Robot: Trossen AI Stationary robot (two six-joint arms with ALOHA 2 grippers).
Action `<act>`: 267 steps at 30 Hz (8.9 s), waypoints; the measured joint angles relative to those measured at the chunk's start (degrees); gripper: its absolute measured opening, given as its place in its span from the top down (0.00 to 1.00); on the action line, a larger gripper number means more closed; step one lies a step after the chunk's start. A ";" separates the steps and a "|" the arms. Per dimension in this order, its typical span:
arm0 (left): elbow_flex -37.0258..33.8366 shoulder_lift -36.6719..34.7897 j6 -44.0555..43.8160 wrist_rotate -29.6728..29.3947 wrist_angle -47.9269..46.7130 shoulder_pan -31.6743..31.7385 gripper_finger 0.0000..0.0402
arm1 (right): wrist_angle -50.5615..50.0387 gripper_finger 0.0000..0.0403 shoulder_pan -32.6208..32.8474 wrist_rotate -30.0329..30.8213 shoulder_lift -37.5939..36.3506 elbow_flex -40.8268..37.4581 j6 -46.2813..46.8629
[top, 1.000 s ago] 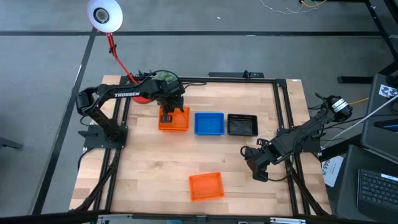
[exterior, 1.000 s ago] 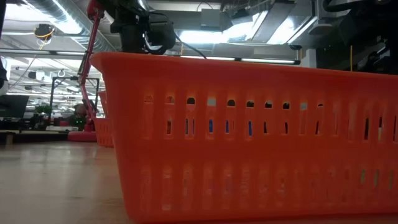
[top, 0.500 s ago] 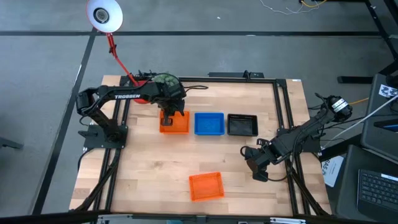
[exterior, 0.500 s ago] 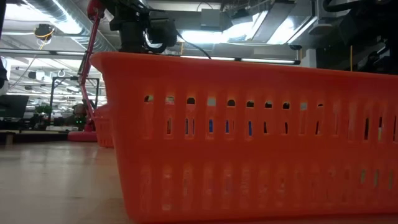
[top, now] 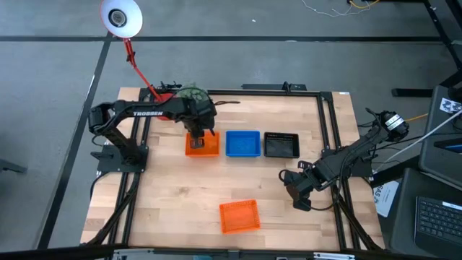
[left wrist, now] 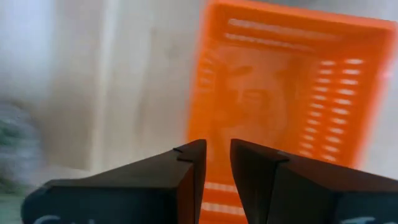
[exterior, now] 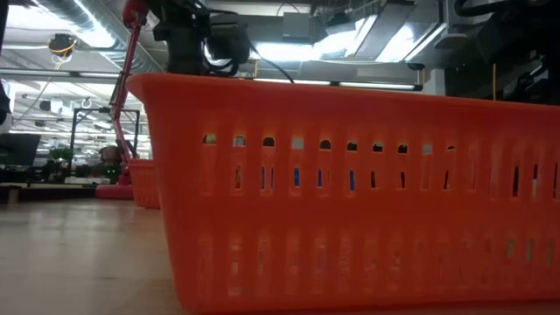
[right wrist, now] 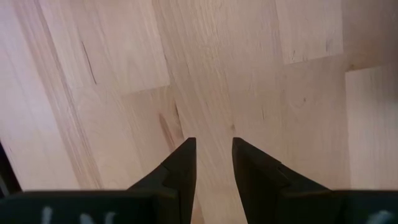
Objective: Stack baskets by color
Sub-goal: Stack the bottom orange bin on the top orange bin, then return to Home Position
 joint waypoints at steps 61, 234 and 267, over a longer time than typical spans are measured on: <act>10.41 22.04 -42.18 -2.14 28.75 -41.90 0.72 | 1.67 0.74 8.72 2.99 0.20 -0.34 0.40; -64.41 -80.50 -20.99 1.63 55.02 -24.09 0.82 | 63.04 0.74 -12.03 -6.34 -29.58 -28.99 -38.82; -64.43 -80.52 -20.95 1.62 55.02 -24.09 0.82 | 60.08 0.74 -17.75 0.55 -59.52 -50.39 -47.86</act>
